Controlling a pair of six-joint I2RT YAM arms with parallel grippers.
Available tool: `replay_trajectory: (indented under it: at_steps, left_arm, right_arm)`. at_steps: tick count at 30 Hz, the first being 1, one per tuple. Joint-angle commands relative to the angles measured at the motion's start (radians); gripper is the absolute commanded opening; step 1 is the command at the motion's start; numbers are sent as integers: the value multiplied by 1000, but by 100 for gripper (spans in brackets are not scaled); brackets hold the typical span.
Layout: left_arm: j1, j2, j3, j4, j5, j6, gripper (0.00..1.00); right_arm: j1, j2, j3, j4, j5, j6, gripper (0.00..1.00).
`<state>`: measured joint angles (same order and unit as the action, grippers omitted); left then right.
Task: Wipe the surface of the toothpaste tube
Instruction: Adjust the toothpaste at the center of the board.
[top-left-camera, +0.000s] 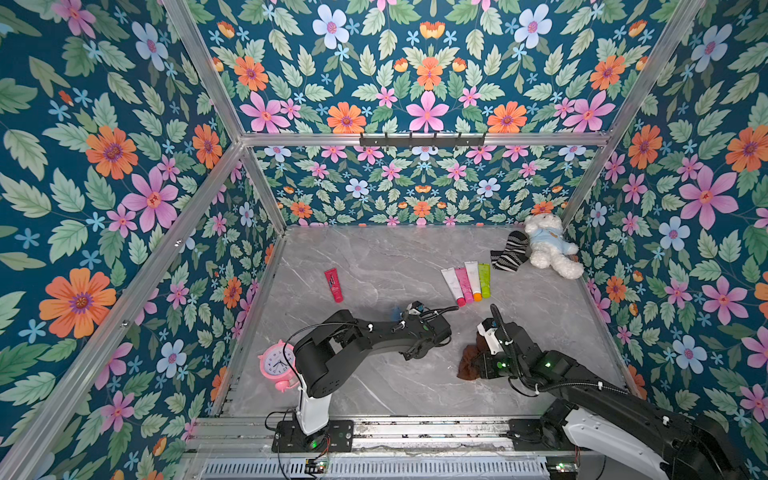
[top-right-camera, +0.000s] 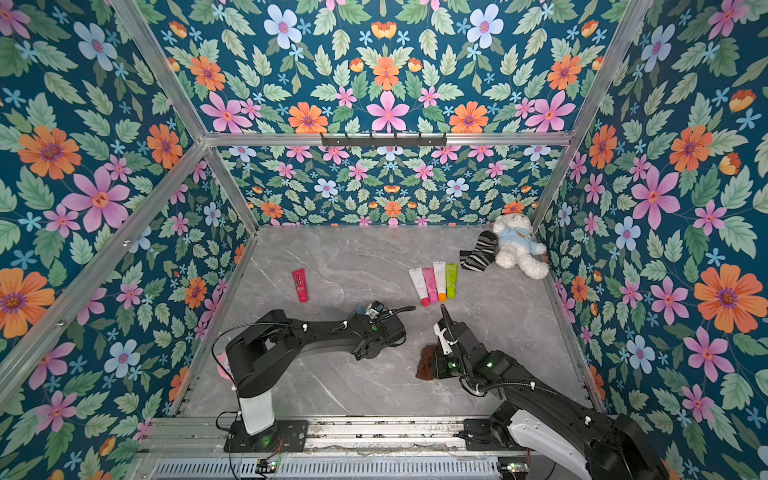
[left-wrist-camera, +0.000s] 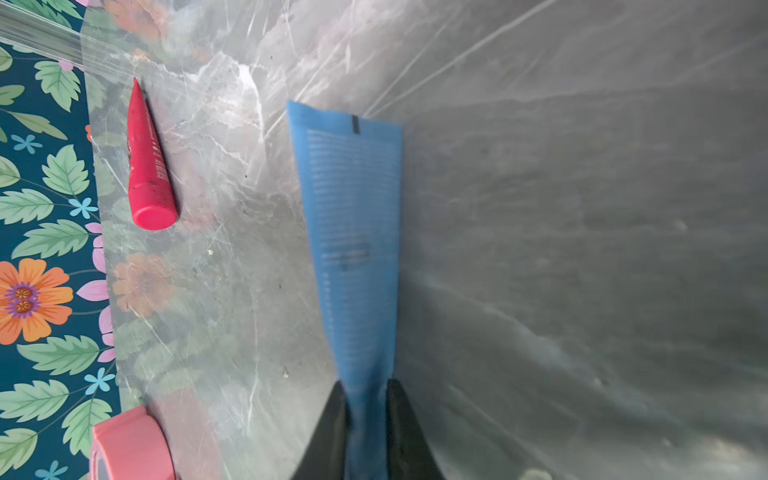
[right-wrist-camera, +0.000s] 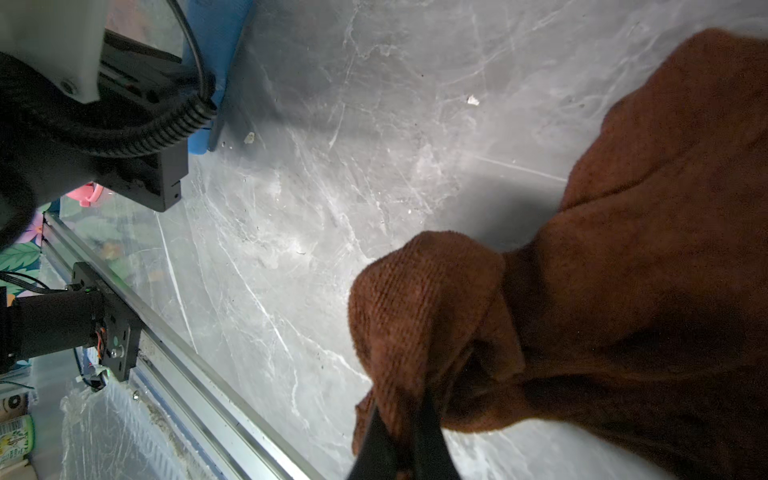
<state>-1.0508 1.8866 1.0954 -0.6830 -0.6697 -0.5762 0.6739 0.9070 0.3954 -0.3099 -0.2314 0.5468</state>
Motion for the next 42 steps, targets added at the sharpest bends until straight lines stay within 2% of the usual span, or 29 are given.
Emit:
replay_trajectory:
  at_steps: [1,4,13,18,20,22,24,29,32,36,42]
  left_arm:
    - [-18,-1,-3,21,2,-20,33]
    - [-35,-14,-6,46,18,-11,37]
    - [-54,-100,-52,179,111,24,36]
    - [-54,-281,-181,297,71,13,36]
    - [-53,-385,-254,351,82,23,42]
    - [-36,-504,-331,394,136,36,49]
    - [16,-616,-422,448,239,60,57]
    - [142,-785,-602,548,442,102,64]
    - [167,-796,-643,589,491,114,65]
    - [176,-743,-653,636,512,132,65]
    - [181,-660,-643,652,505,143,61]
  right_arm:
    - [1,-3,2,6,2,-2,0]
    - [0,-2,2,5,3,-2,0]
    - [1,15,7,9,1,-4,0]
    - [1,19,8,10,1,-5,0]
    - [0,20,8,11,2,-5,0]
    - [1,22,8,12,2,-5,0]
    - [0,29,11,15,-1,-7,0]
    - [1,38,11,21,-6,-9,0]
    - [1,47,13,26,-6,-10,0]
    - [0,58,16,28,-11,-11,0]
    - [1,50,14,29,-12,-13,0]
